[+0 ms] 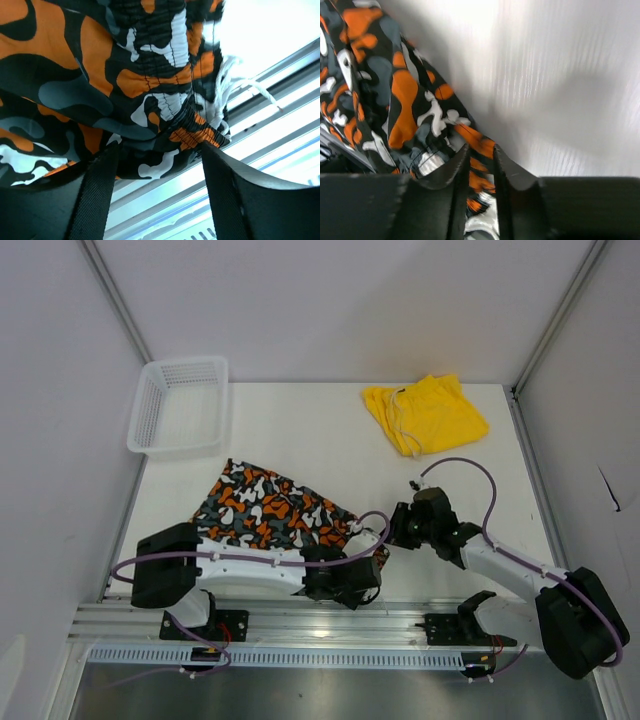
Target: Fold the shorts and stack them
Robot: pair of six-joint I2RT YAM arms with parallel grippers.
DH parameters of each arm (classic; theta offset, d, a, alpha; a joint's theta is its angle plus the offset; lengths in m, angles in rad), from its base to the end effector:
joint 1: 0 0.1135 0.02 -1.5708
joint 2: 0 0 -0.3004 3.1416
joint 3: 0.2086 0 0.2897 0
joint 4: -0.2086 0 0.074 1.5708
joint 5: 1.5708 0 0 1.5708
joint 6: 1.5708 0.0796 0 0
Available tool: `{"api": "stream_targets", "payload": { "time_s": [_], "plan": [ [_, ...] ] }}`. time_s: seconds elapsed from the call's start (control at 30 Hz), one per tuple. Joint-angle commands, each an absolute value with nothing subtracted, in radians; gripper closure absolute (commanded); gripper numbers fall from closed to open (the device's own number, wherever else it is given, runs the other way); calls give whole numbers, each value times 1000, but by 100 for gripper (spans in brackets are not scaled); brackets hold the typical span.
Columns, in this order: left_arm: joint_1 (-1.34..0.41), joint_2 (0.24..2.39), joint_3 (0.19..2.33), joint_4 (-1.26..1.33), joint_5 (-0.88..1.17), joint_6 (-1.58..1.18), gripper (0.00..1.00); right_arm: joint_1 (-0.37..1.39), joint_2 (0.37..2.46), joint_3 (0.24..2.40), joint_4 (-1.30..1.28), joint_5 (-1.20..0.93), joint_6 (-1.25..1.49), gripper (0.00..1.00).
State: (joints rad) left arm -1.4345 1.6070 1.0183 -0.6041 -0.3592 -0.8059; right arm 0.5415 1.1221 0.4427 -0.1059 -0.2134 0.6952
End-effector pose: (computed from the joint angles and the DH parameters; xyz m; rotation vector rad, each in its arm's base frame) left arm 0.0759 -0.3476 0.1682 0.7309 2.5458 -0.2465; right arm 0.2100 0.1460 0.1454 0.0813 2.4983 0.8176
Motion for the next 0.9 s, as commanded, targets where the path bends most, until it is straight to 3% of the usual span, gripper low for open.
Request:
{"api": "stream_targets", "payload": {
  "time_s": [0.0,0.13,0.33,0.53,0.87],
  "plan": [
    [-1408,1514,1039,-540,-330,-762,29,489,1149,503,-52,-267,621,69],
    [-1361,1407,1012,-567,-321,-756,19,425,1147,506,-54,-299,598,38],
    [-1301,1254,966,-574,-284,-736,15,403,1039,451,-63,-322,624,36],
    [-1252,1216,936,-551,-247,-715,14,390,957,414,-25,-399,686,26],
    [-1189,1305,925,-488,-206,-655,14,399,1123,431,90,-468,707,27]
  ]
}}
